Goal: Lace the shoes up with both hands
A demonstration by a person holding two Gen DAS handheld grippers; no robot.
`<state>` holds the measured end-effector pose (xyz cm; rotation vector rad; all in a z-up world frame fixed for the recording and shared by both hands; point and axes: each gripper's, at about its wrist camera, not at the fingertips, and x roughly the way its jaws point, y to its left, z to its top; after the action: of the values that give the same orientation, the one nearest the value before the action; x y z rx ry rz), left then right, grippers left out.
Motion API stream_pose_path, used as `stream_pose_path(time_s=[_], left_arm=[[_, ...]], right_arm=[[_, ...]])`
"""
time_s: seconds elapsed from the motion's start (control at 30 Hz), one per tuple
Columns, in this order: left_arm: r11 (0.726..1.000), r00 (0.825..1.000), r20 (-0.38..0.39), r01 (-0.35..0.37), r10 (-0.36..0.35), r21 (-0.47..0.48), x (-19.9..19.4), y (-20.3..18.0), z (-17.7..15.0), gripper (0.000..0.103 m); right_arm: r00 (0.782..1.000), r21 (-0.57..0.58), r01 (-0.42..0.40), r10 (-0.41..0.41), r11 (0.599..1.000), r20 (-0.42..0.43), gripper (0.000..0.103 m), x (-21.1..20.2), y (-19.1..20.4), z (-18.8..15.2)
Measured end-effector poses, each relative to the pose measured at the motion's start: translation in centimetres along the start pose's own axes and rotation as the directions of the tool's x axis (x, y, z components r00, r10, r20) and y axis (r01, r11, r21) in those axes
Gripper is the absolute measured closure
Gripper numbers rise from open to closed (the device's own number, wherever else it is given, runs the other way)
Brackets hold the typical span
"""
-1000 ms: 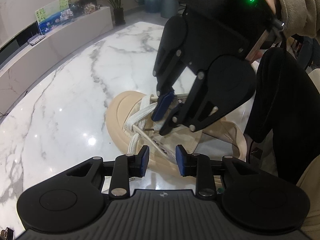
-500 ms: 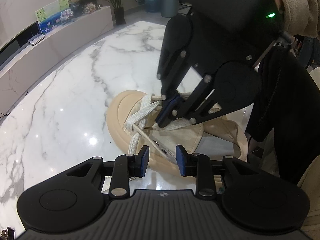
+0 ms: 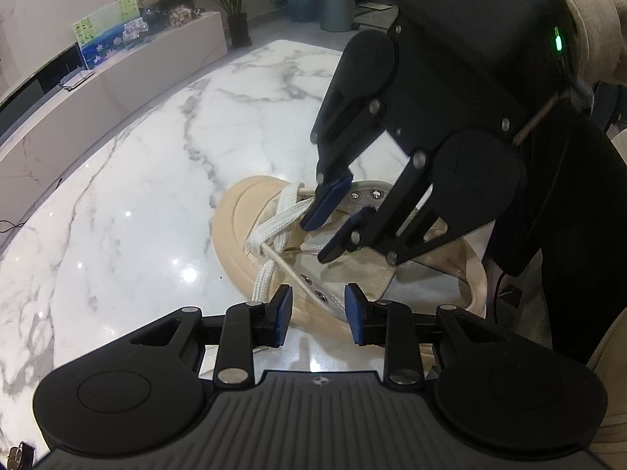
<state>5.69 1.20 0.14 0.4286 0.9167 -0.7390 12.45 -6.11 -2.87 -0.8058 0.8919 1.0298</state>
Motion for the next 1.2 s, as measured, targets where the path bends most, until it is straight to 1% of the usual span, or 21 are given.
stream_pose_path(time_s=[0.07, 0.2, 0.3, 0.33, 0.37, 0.4, 0.57, 0.7, 0.83, 0.9, 0.97, 1.1, 1.2], left_arm=[[1.0, 1.0, 0.0, 0.0, 0.0, 0.001, 0.0, 0.0, 0.0, 0.075], [1.0, 1.0, 0.001, 0.006, -0.006, 0.001, 0.0, 0.1, 0.0, 0.074], [1.0, 1.0, 0.0, 0.009, -0.009, 0.0, 0.1, 0.2, 0.0, 0.074], [1.0, 1.0, -0.001, 0.01, -0.01, 0.001, 0.1, 0.2, 0.0, 0.074], [1.0, 1.0, -0.001, 0.011, -0.011, 0.001, 0.1, 0.1, 0.0, 0.074], [1.0, 1.0, -0.001, 0.011, -0.011, 0.002, 0.1, 0.1, 0.0, 0.074], [1.0, 1.0, -0.005, 0.008, -0.008, 0.005, 0.3, 0.1, 0.2, 0.074], [1.0, 1.0, -0.009, 0.005, -0.005, 0.006, 0.3, 0.1, 0.4, 0.074], [1.0, 1.0, -0.013, 0.002, -0.002, 0.008, 0.4, 0.1, 0.6, 0.074], [1.0, 1.0, -0.014, 0.001, -0.001, 0.009, 0.5, 0.1, 0.7, 0.074], [1.0, 1.0, -0.016, 0.0, 0.001, 0.01, 0.5, 0.1, 0.8, 0.074], [1.0, 1.0, -0.019, -0.002, 0.002, 0.011, 0.6, 0.1, 0.9, 0.074], [1.0, 1.0, -0.02, 0.0, 0.0, 0.012, 0.6, 0.1, 0.8, 0.074]], right_arm=[[1.0, -0.027, 0.023, -0.023, 0.999, -0.001, 0.084, 0.4, 0.5, -0.1], [0.999, -0.063, 0.029, -0.032, 0.998, -0.04, 0.088, 1.4, 1.2, -0.6], [0.999, -0.057, 0.029, -0.031, 0.998, -0.028, 0.09, 1.6, 1.0, -0.8], [0.999, -0.048, 0.025, -0.026, 0.999, -0.03, 0.092, 1.6, 0.8, -0.8], [0.999, -0.04, 0.021, -0.022, 0.999, -0.031, 0.098, 1.7, 0.7, -0.8], [0.999, -0.035, 0.017, -0.018, 0.999, -0.033, 0.101, 1.7, 0.6, -0.7], [0.999, -0.015, -0.004, 0.004, 1.0, -0.036, 0.102, 1.2, 0.0, -0.5], [1.0, -0.022, -0.022, 0.022, 1.0, -0.016, 0.102, -0.6, -0.3, -0.6], [1.0, -0.121, -0.022, 0.023, 0.992, 0.009, 0.102, -2.6, 0.1, -0.9], [0.999, -0.204, -0.029, 0.032, 0.979, 0.015, 0.102, -3.4, 0.6, -0.9], [0.999, -0.254, -0.038, 0.044, 0.966, 0.015, 0.102, -3.7, 1.0, -0.8], [0.998, -0.334, -0.06, 0.068, 0.941, 0.011, 0.102, -3.8, 1.6, -0.2], [0.997, -0.363, -0.072, 0.077, 0.929, 0.0, 0.103, -3.5, 1.5, 0.3]])
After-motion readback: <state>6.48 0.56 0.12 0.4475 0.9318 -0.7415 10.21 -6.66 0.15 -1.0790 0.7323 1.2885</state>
